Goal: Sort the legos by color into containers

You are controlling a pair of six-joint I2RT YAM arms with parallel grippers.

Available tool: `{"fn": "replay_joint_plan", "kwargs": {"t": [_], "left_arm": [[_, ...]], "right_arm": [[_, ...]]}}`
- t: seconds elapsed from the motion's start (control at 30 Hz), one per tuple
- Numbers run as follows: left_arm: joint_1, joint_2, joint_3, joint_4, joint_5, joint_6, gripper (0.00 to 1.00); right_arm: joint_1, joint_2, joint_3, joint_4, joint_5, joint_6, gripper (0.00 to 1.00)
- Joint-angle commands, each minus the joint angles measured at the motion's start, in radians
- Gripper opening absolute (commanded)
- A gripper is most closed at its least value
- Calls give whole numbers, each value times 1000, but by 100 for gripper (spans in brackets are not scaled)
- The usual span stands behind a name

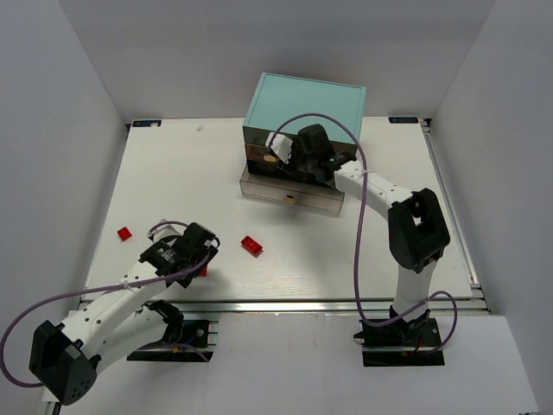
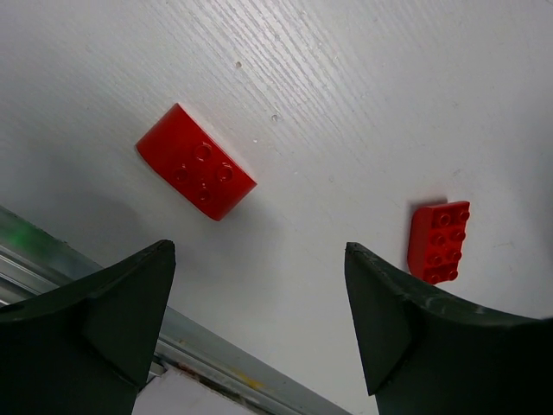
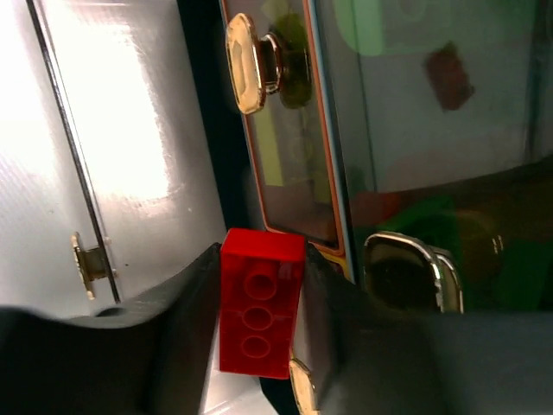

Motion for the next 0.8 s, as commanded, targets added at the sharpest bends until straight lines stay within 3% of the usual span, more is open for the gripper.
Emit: {"fn": "replay_joint_plan", "kwargs": {"t": [0.0,0.1,0.17,0.37,0.5,0.77], "left_arm": [[2,15,35,-9,-24,-15,89],[2,35,31,-1,-12,-17,89],[2,48,14,8,0,-17,89],[31,83,-35,43,33,-32,84],[66,112,-64,54,37,-64,82],[178,127,-155,184,48,-66,82]], "right_arm": [[-10,-6,45,-1,-6,-26,50],[-12,-8,54,-33,-32,-2,70],[-13,-22,49,-47,-58,21,74],[-24,-100,58,-111,-190,79,76],[-45,-196,29,-171,-412,55,85],[-62,-311,-107,-166,-547,46,88]]}}
